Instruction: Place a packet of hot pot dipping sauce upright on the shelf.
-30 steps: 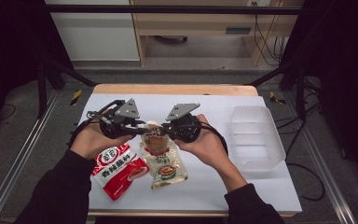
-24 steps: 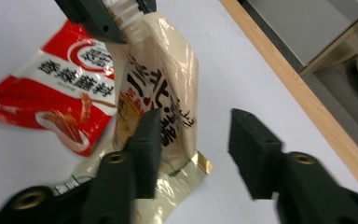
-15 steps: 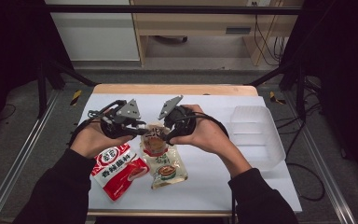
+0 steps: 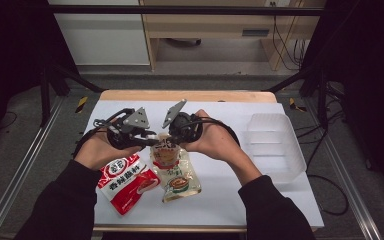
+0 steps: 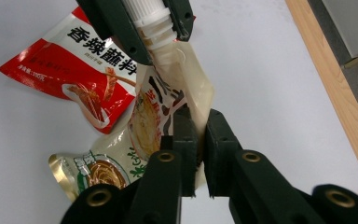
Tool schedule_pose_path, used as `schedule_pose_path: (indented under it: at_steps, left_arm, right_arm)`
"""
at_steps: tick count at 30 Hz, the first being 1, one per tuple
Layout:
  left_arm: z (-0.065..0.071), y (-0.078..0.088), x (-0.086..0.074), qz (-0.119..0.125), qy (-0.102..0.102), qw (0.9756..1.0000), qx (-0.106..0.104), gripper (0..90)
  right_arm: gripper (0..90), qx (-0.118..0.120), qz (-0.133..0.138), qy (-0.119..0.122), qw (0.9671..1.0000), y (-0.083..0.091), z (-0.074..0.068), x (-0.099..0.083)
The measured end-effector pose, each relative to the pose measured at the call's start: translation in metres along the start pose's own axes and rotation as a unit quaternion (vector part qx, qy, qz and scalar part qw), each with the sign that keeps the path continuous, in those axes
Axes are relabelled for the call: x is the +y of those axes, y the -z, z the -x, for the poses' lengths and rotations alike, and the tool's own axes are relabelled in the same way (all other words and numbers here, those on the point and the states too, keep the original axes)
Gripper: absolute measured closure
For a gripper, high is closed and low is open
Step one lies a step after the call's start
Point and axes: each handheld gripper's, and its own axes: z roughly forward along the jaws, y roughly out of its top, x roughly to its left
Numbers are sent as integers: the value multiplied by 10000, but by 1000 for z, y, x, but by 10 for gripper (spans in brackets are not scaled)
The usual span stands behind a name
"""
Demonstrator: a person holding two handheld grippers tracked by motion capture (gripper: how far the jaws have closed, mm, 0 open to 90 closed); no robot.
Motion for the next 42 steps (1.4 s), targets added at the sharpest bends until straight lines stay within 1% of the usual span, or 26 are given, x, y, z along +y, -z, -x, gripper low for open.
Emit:
schedule_pose_path:
  at_steps: [3,4,5,6,7,8,10,13,14,16,17,20,21,22,23,24,28,31,33,35,36,37,39,40,41,42]
  left_arm:
    - [0,0,-1,54,106,9999,-11,725]
    - [-1,1,-1,135,179,9997,-10,725]
    - [-2,2,-2,232,262,9994,15,631]
    - [-3,3,-3,269,321,9991,17,631]
    - [-4,3,-4,277,378,9989,7,576]
    - [-5,4,-8,252,438,9987,88,500]
    - [-8,4,-12,224,533,9982,158,425]
    - [-9,3,-17,192,624,9977,194,380]
    - [-9,3,-18,159,638,9976,202,333]
    - [-9,1,-23,61,658,9974,298,291]
    - [-9,-2,-28,-23,723,9969,299,251]
    - [-9,-8,-34,-90,780,9966,231,230]
    - [-9,-15,-41,-169,834,9962,186,220]
    - [-9,-15,-41,-169,834,9962,186,212]
    - [-9,-21,-49,-240,897,9954,224,207]
    - [-9,-21,-49,-240,897,9954,224,200]
    - [-9,-29,-64,-320,1032,9938,252,172]
    - [-7,-32,-78,-280,1203,9919,304,149]
    - [-6,-32,-82,-273,1228,9915,322,143]
    - [-6,-33,-92,-176,1394,9894,367,140]
    - [-6,-33,-92,-176,1394,9894,367,137]
    - [-7,-33,-99,-121,1490,9881,355,136]
    - [-7,-34,-102,-119,1541,9874,344,132]
    - [-8,-34,-104,-208,1534,9872,380,128]
    - [-10,-33,-107,-263,1568,9861,479,127]
    - [-11,-32,-108,-267,1587,9857,501,126]
  right_arm:
    - [883,-42,-99,59,9999,3,-1,4]
    - [883,-42,-99,59,9999,3,-1,4]
    - [886,-76,-105,58,9999,9,2,5]
    - [886,-76,-105,58,9999,9,2,5]
    - [886,-91,-102,59,9999,12,3,5]
    - [886,-222,-100,22,9997,20,8,3]
    - [886,-299,-107,12,9995,25,11,0]
    - [886,-400,-105,-25,9991,32,17,-5]
    - [886,-465,-124,-36,9988,36,20,-8]
    - [885,-524,-157,-34,9985,41,24,-13]
    - [885,-593,-164,-44,9981,46,29,-20]
    - [885,-650,-164,-83,9977,50,33,-28]
    - [885,-704,-157,-109,9973,55,36,-35]
    - [885,-730,-154,-137,9971,58,38,-38]
    - [885,-763,-130,-174,9968,61,39,-41]
    - [885,-763,-130,-174,9968,61,39,-41]
    - [885,-867,-35,-231,9960,74,45,-52]
    - [885,-995,-4,-285,9946,90,51,-61]
    - [885,-1072,4,-284,9938,96,55,-65]
    - [885,-1163,12,-287,9928,103,59,-70]
    - [885,-1202,26,-298,9923,107,61,-72]
    - [885,-1242,17,-302,9918,110,63,-75]
    - [885,-1302,9,-329,9909,114,65,-77]
    - [885,-1329,15,-339,9905,117,67,-80]
    - [885,-1375,9,-345,9899,120,69,-82]
    - [885,-1437,26,-368,9889,124,72,-85]
